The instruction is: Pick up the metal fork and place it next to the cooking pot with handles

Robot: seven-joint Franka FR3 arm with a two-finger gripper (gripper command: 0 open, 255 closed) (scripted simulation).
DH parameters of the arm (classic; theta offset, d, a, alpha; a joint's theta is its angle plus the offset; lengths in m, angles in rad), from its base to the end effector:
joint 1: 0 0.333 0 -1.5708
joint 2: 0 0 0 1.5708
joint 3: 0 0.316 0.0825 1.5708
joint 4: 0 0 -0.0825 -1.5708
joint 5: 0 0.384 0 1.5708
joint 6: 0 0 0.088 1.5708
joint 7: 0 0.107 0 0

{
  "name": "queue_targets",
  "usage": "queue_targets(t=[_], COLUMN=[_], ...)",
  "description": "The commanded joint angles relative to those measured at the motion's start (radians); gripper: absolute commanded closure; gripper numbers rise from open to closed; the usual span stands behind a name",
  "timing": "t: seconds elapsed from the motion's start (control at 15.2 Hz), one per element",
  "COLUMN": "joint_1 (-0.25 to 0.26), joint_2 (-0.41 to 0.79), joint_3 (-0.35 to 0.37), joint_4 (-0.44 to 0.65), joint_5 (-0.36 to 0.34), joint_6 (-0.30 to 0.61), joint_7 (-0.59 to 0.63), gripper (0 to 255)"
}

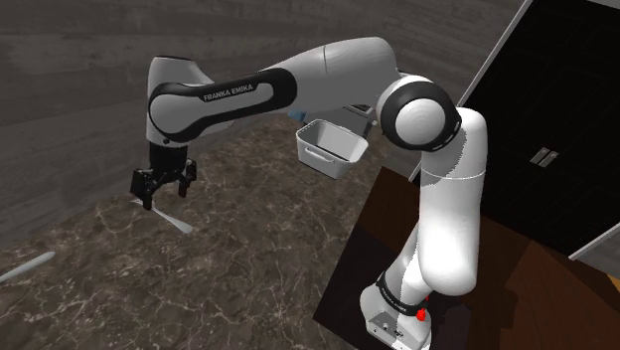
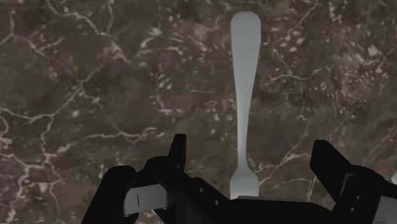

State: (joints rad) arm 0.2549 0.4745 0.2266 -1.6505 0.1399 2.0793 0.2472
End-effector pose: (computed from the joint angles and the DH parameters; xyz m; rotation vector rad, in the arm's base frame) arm 0.5993 0.3017 0.3417 -2.9330 -0.2074 0.1677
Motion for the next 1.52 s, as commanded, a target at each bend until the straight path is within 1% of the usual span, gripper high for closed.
queue_targets(t=[0.0,0.26,0.79,0.86,1.45], joint_1=[0.004,0.013,0.013,0.013,0.013], joint_2=[0.016,0.042,0.042,0.042,0.042], joint_3=[0.0,0.001,0.001,0.001,0.001], joint_4=[-0.003,-0.025,-0.025,-0.025,-0.025], joint_5=[-0.001,-0.003,-0.003,-0.003,-0.003], joint_6=[0.018,0.068,0.068,0.068,0.068], joint_7=[0.001,0.002,0.002,0.002,0.002], gripper=[0,0,0,255,255])
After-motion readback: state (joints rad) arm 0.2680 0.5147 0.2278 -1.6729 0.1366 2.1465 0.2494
